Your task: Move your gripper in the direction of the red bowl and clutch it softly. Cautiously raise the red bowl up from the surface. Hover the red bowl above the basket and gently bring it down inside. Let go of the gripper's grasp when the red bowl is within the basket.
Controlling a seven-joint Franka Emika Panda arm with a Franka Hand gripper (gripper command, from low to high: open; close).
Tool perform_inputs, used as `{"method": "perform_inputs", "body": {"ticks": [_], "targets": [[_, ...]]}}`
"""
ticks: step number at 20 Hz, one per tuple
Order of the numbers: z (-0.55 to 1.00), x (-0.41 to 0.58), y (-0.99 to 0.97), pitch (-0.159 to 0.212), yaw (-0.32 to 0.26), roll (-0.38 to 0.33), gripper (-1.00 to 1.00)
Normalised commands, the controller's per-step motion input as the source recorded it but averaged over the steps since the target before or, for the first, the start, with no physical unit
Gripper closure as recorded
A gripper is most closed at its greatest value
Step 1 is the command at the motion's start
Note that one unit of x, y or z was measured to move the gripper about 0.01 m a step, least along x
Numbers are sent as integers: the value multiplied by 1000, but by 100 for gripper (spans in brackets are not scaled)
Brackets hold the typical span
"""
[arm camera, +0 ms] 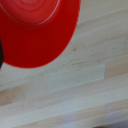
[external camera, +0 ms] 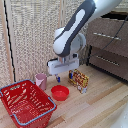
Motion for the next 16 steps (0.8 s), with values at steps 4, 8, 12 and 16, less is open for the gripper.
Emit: {"method": "perform_inputs", "body": {"ticks": [4,8,12,16], "targets": [[-496,-6,40,65,19,-11,-100],[-357,6,60,2,35,-16,-100],[-166,21,103,0,22,-18,100],[-22,0,66,15,4,-16,100]]}}
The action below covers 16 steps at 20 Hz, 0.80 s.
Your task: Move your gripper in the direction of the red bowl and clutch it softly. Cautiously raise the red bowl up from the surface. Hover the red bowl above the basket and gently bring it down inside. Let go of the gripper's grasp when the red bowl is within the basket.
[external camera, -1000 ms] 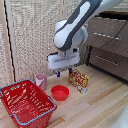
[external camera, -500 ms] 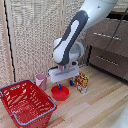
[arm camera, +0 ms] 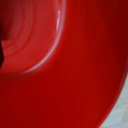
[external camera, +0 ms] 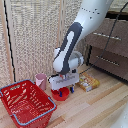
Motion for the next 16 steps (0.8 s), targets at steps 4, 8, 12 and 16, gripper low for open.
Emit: {"method": "perform_inputs", "body": {"ticks": [4,8,12,16], "targets": [[-8,0,78,10,0,-12,100],[0,0,51,0,0,-2,100],[31,14,20,0,0,0,100],[110,104,51,0,14,3,100]]}}
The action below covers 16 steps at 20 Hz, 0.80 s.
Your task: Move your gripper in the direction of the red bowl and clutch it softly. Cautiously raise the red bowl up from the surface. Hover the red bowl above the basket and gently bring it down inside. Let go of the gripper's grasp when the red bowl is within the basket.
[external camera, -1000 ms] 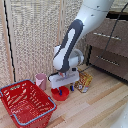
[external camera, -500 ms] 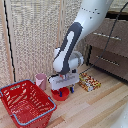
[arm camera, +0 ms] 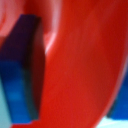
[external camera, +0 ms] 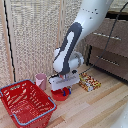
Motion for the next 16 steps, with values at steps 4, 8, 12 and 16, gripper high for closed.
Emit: {"method": "perform_inputs", "body": {"ticks": [4,8,12,16], "targets": [[146,146,16,0,97,0,100],[179,69,4,0,69,0,100],[383,248,-9,52,33,15,100],[716,406,-46,93,15,49,100]]}}
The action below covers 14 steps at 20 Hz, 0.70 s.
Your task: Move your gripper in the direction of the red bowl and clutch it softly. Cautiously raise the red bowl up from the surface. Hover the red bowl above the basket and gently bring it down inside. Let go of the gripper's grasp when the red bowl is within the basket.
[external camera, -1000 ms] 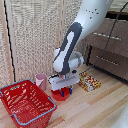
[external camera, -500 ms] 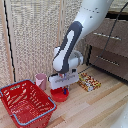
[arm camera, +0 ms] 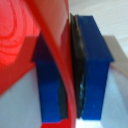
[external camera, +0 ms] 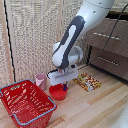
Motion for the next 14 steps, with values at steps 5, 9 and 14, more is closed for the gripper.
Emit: {"method": "perform_inputs", "body": {"ticks": [5,9,14], "targets": [[946,411,-18,93,24,19,100],[937,321,0,113,42,1,100],[899,313,22,133,62,0,100]]}}
